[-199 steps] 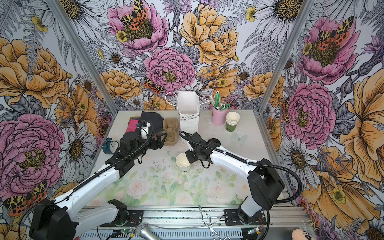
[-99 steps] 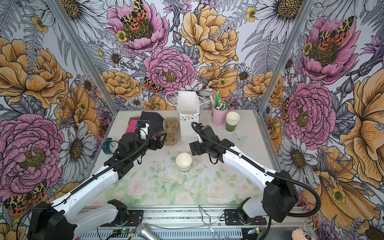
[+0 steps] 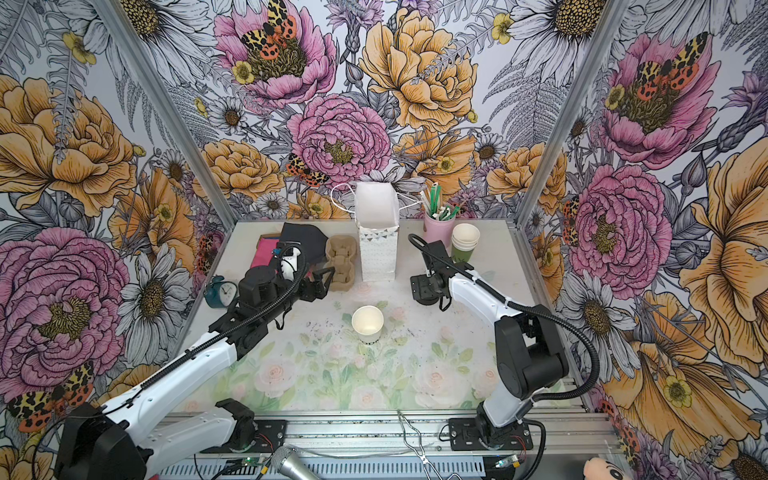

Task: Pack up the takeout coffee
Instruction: 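Move the right gripper to the black lid and grasp it, then lift the black lid with the right gripper and carry it over the cup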

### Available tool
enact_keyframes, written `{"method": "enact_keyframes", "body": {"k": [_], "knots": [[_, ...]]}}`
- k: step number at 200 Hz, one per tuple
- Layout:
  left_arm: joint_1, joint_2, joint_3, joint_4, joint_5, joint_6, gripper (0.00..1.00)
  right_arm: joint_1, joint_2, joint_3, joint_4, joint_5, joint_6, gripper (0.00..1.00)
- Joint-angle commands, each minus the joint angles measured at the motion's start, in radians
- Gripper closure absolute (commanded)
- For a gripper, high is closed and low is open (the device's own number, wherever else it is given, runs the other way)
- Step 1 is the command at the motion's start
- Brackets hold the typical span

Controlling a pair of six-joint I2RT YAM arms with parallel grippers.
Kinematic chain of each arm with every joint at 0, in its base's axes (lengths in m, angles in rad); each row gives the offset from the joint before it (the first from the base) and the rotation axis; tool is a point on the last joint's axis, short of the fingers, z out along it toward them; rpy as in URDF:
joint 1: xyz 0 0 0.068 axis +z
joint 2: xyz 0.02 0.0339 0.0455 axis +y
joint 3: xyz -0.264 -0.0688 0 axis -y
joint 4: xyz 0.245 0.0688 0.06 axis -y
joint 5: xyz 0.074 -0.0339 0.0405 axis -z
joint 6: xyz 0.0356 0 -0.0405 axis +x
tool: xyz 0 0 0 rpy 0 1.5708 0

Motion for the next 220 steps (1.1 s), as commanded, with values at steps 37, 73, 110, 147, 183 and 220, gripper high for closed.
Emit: {"method": "enact_keyframes", "body": {"k": [37,73,110,147,183,220], "knots": [[-0.008,-0.028,-0.034,-0.011,-0.039,0.030,0.08,-0.029,0.108,0.098,0.000,-0.029,-0.038,0.01],[-0.008,-0.029,-0.038,-0.012,-0.048,0.037,0.08,-0.047,0.144,0.122,0.000,-0.039,-0.040,0.07],[-0.007,-0.028,-0.042,-0.012,-0.048,0.041,0.07,-0.053,0.175,0.139,0.000,-0.062,-0.042,0.12],[-0.004,-0.029,-0.046,-0.012,-0.053,0.045,0.07,-0.055,0.193,0.148,0.000,-0.067,-0.041,0.19],[-0.004,-0.025,-0.048,-0.012,-0.051,0.046,0.06,-0.054,0.207,0.149,0.000,-0.068,-0.042,0.21],[-0.002,-0.023,-0.049,-0.011,-0.051,0.046,0.06,-0.054,0.215,0.146,-0.001,-0.076,-0.036,0.25]]}}
